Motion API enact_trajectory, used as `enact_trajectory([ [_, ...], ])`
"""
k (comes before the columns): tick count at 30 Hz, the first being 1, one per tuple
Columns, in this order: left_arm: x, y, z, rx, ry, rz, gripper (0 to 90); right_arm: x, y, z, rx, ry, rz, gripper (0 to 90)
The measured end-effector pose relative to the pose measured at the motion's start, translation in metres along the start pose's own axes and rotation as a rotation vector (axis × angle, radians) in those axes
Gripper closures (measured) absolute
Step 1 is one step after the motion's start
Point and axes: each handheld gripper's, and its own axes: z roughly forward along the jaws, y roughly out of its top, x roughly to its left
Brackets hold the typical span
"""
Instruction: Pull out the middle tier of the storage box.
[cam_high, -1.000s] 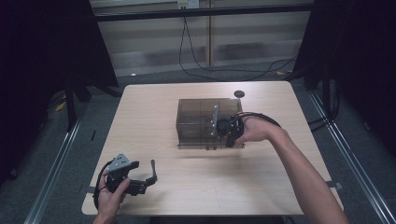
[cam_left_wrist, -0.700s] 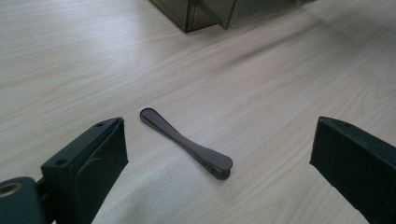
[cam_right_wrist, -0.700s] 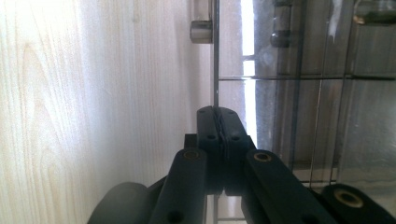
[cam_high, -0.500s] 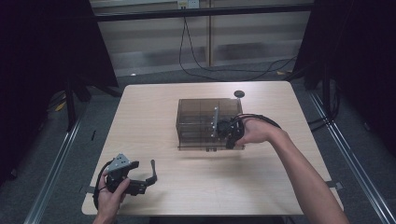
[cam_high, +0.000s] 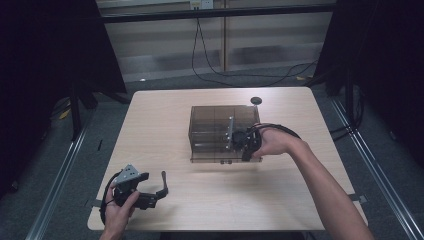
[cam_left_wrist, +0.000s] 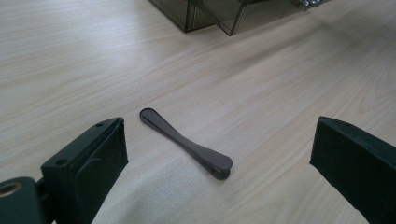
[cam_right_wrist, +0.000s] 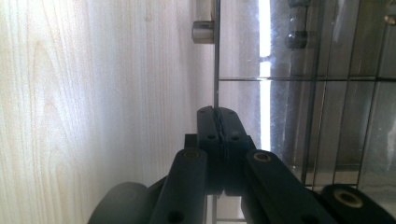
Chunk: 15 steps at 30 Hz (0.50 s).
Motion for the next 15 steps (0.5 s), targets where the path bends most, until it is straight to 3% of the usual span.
enact_trajectory([
  [15, -0.0002, 0.0000, 0.0002, 0.000, -0.002, 0.000, 3.8, 0.0022, -0.0002, 0.0003, 0.001, 0.009, -0.009, 89.3],
])
